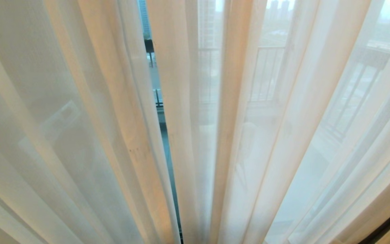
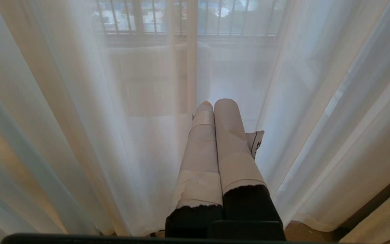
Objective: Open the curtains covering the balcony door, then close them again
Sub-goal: Pull the outer curtains open on both sides, then pull the inner curtains open on both sides
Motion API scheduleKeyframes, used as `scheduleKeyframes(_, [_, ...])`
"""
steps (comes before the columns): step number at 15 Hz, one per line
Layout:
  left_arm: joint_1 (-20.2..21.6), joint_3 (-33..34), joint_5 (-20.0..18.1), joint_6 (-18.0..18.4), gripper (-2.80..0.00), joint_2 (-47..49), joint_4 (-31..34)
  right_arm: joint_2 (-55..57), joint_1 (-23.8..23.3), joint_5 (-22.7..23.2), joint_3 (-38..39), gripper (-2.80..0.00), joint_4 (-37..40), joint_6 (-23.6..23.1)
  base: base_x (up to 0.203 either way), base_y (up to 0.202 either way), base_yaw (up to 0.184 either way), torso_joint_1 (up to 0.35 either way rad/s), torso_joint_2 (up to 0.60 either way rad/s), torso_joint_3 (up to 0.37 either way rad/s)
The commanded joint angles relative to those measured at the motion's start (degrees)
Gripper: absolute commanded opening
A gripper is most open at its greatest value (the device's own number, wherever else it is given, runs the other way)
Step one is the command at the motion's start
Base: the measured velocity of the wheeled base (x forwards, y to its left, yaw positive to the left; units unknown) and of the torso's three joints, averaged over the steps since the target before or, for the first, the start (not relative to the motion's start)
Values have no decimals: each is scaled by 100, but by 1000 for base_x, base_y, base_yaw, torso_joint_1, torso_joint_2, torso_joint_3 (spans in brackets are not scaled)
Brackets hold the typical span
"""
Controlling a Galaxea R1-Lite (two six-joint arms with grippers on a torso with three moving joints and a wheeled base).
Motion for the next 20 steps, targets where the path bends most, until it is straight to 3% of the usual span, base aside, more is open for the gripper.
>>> scheduleKeyframes(1, [-1, 0, -78, 8, -280, -5, -80, 7, 1, 5, 0, -280, 0, 6, 0, 0, 0, 0, 0, 0])
scheduleKeyframes(4, [-1, -94, -676, -72, -280, -5, -376, 7, 1, 5, 0, -280, 3, -2, 0, 0, 0, 0, 0, 0])
scheduleKeyframes(8, [-1, -323, -849, -245, -280, -5, -344, 7, 1, 5, 0, -280, 0, -1, 0, 0, 0, 0, 0, 0])
scheduleKeyframes(11, [-1, -702, -1038, -258, -280, 15, 258, 7, 1, 5, 0, -280, 0, -2, 0, 0, 0, 0, 0, 0])
scheduleKeyframes(15, [-63, -1170, -1334, -253, -280, 1053, 482, 7, 1, 5, 0, -280, 0, -2, 0, 0, 0, 0, 0, 0])
scheduleKeyframes(17, [-534, -1666, -1362, -244, -280, 2036, 398, 7, 1, 5, 0, -280, 0, -2, 0, 0, 0, 0, 0, 0])
scheduleKeyframes(20, [-1715, -2614, -1357, -184, -280, 3334, 344, 7, 1, 5, 0, -280, 5, -2, 0, 0, 0, 0, 0, 0])
